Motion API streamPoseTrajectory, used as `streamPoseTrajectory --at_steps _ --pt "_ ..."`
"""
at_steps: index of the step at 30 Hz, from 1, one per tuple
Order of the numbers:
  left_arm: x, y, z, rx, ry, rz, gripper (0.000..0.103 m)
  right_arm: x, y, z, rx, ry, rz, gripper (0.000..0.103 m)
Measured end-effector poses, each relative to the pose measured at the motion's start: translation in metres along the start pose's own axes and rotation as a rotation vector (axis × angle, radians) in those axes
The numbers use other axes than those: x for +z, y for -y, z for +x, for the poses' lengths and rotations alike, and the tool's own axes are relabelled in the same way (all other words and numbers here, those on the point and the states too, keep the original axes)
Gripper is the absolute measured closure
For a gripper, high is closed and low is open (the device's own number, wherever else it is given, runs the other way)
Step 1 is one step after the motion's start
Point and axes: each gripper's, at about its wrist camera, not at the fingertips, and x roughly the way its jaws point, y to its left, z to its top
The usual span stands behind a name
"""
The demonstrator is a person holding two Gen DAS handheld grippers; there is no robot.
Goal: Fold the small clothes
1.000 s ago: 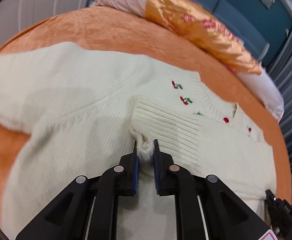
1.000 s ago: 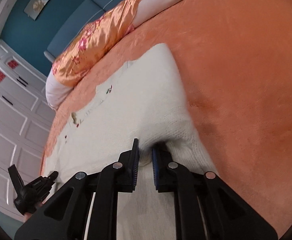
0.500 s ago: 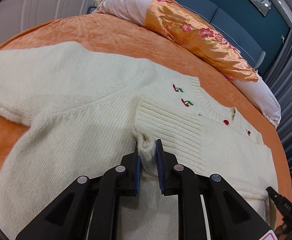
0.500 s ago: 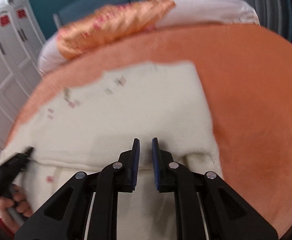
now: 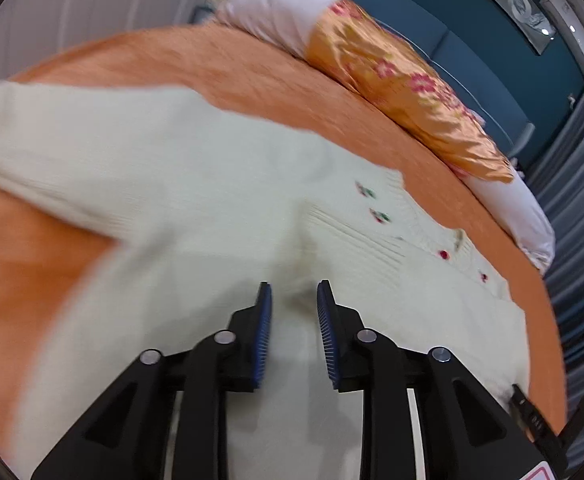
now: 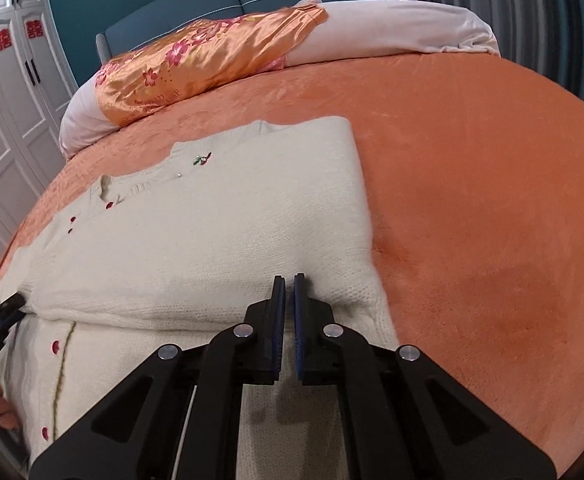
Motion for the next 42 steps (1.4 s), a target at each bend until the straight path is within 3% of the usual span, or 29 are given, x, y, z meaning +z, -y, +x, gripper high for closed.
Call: streamPoseTrajectory --at_steps 2,3,4,8,13,20,22,23,24,25,28,31,36,38,40,42 --pt "0.01 -0.03 -0.033 0.007 0.027 -0.027 0.067 -0.001 -0.001 0.001 0.003 0.003 0.002 0.102" --pt "0.017 -0.047 -0.046 0.027 0.045 -0.053 0.053 -0.001 -0.001 0.001 0.005 0.003 0.003 0.102" --pt "0.023 -0.063 -0.057 0.051 0.061 -0.081 0.048 -0.001 0.0 0.001 0.007 0.003 0.005 0.102" --pt "0.061 -0.169 -0.092 0.23 0.103 -0.253 0.045 -0.003 0.001 0.001 0.014 0.004 0.012 0.102" --pt "0.09 -0.292 -0.109 0.322 0.124 -0.557 0.045 -0.003 0.002 0.001 0.014 0.005 0.012 0.102" --pt "0.109 -0.329 -0.096 0.338 0.115 -0.656 0.045 -0.003 0.001 0.002 -0.004 0.008 -0.002 0.102" --pt "0.116 -0.331 -0.094 0.357 0.115 -0.621 0.055 -0.003 0.002 0.002 -0.003 0.009 -0.001 0.102" --pt "0.121 -0.327 -0.091 0.355 0.103 -0.588 0.069 -0.003 0.002 0.002 -0.004 0.009 -0.002 0.102" --pt "0.124 -0.327 -0.09 0.34 0.086 -0.569 0.092 -0.003 0.002 0.002 -0.004 0.009 -0.002 0.102" --pt "0.128 -0.326 -0.09 0.338 0.08 -0.555 0.093 -0.003 0.003 0.002 -0.003 0.009 -0.001 0.102" --pt "0.139 -0.296 -0.106 0.319 0.157 -0.461 0.095 -0.003 0.005 0.003 0.007 0.012 0.006 0.102" --pt "0.152 -0.233 -0.119 0.251 0.205 -0.318 0.096 -0.002 0.008 0.003 0.022 0.015 0.019 0.102" --pt "0.146 -0.071 -0.12 0.038 0.249 -0.044 0.096 -0.003 0.01 0.003 0.04 0.018 0.035 0.102" --pt "0.128 0.005 -0.112 -0.069 0.229 0.059 0.096 -0.003 0.011 0.004 0.048 0.019 0.042 0.102" --pt "0.101 0.07 -0.096 -0.187 0.163 0.124 0.103 -0.002 0.012 0.004 0.056 0.02 0.049 0.102" --pt "0.076 0.117 -0.076 -0.242 0.094 0.177 0.103 -0.002 0.013 0.004 0.064 0.021 0.056 0.102"
